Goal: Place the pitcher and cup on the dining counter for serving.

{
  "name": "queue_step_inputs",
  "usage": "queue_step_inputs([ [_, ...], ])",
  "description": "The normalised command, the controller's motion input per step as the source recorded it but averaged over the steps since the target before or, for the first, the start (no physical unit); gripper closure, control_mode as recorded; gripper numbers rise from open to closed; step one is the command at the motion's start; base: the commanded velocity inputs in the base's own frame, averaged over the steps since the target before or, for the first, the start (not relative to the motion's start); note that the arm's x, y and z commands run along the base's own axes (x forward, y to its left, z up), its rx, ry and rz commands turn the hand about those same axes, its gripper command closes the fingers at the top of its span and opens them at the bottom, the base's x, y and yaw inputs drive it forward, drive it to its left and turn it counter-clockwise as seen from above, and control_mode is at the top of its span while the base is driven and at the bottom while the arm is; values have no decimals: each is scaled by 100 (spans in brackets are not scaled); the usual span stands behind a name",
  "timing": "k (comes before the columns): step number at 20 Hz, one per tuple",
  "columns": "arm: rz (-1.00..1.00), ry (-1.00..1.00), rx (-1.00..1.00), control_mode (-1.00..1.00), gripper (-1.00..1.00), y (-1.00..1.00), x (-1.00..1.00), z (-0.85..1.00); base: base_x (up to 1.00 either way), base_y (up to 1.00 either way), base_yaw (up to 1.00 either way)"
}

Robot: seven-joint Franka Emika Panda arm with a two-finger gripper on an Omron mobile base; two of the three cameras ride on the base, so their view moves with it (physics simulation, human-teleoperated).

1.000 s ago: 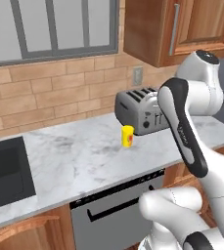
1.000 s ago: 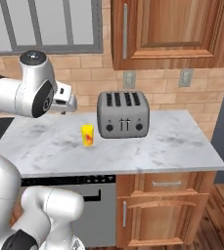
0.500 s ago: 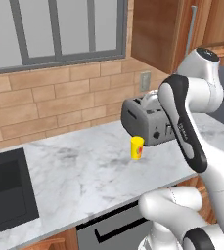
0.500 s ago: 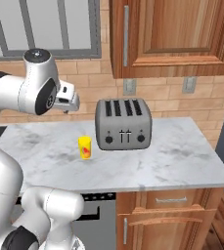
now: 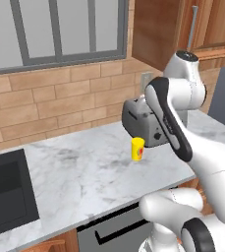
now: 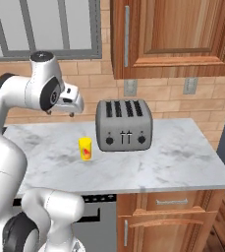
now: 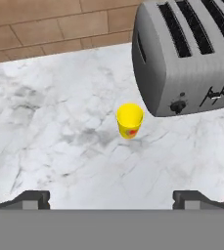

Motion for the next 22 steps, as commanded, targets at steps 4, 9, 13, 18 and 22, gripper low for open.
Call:
queue_step_inputs([
  [4,-5,17,-7,-100,-100,0,47,-49,0,0,0],
  [9,-3,10,0,-100,-100,0,51,-61,0,0,0],
  [13,0,3,0,-100,-100,9,19,-69,0,0,0],
  [18,0,0,0,-100,-100,5,10,-81,0,0,0],
  [22,0,0,-6,-100,-100,0,25,-65,0,0,0],
])
